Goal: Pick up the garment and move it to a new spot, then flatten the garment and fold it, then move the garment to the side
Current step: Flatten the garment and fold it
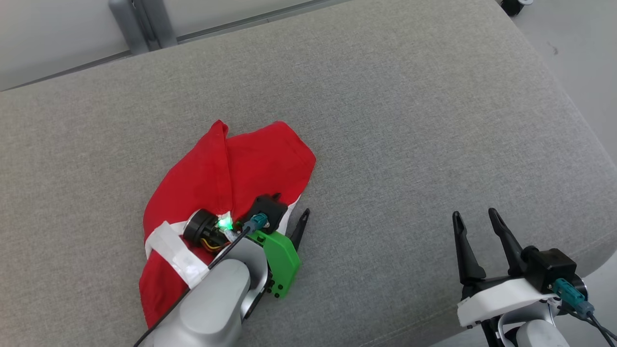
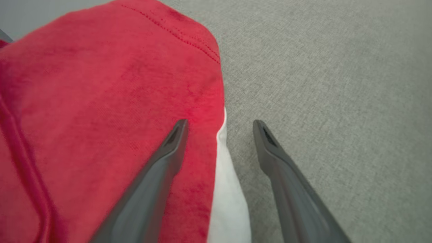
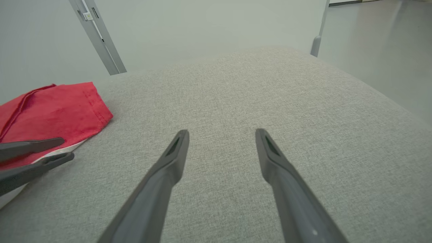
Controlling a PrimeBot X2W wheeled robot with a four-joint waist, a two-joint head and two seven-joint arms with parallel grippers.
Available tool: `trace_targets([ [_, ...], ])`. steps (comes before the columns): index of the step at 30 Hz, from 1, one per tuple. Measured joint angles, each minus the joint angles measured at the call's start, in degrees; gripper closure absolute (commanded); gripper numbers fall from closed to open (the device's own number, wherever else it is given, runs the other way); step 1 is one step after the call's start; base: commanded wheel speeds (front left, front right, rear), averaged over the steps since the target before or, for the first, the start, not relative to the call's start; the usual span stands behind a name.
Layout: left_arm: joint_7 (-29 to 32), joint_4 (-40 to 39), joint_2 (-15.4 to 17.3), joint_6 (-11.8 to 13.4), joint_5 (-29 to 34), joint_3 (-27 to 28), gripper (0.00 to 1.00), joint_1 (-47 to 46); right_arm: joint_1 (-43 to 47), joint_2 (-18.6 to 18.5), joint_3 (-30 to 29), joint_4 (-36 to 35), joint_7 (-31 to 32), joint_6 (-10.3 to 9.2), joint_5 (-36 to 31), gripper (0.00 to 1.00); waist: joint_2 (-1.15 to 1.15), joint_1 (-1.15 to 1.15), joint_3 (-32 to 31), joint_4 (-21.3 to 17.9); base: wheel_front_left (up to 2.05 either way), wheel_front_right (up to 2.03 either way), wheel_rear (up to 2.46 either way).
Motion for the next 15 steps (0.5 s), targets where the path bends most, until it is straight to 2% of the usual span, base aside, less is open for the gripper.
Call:
trace_targets([
  [1, -0.04, 0.92, -0.02, -0.01, -0.37, -0.24, 0.81, -0.31, -0.03, 0.00, 0.09, 0.10, 0.00, 0.00, 0.00, 0.00, 0.00, 0.00, 0.09, 0.14, 0.00, 0.00, 0.00],
  [2, -0.31, 1.76, -0.03, -0.09, -0.76, -0.48, 1.00, -0.51, -0.13, 0.02, 0.21, 0.13, 0.00, 0.00, 0.00, 0.00, 0.00, 0.00, 0.11, 0.34, 0.00, 0.00, 0.00],
  [5, -1.65, 1.99, -0.01, -1.21, -4.04, -0.64, 1.00, -0.61, -0.63, 0.02, 0.40, 0.20, 0.00, 0.00, 0.01, 0.00, 0.00, 0.00, -0.08, 0.99, 0.00, 0.00, 0.00],
  [11, -2.48, -3.83, -0.04, -3.13, -16.31, -1.59, 1.00, -0.19, -0.70, 0.03, 0.65, 0.67, 0.00, 0.00, 0.01, 0.00, 0.00, 0.00, -1.11, 2.07, 0.00, 0.00, 0.00],
  [15, 1.01, -10.65, 0.11, -3.75, -29.03, -4.05, 1.00, 1.78, -0.37, 0.02, 0.80, 0.89, 0.00, 0.00, 0.01, 0.00, 0.00, 0.00, -1.81, 2.40, 0.00, 0.00, 0.00],
])
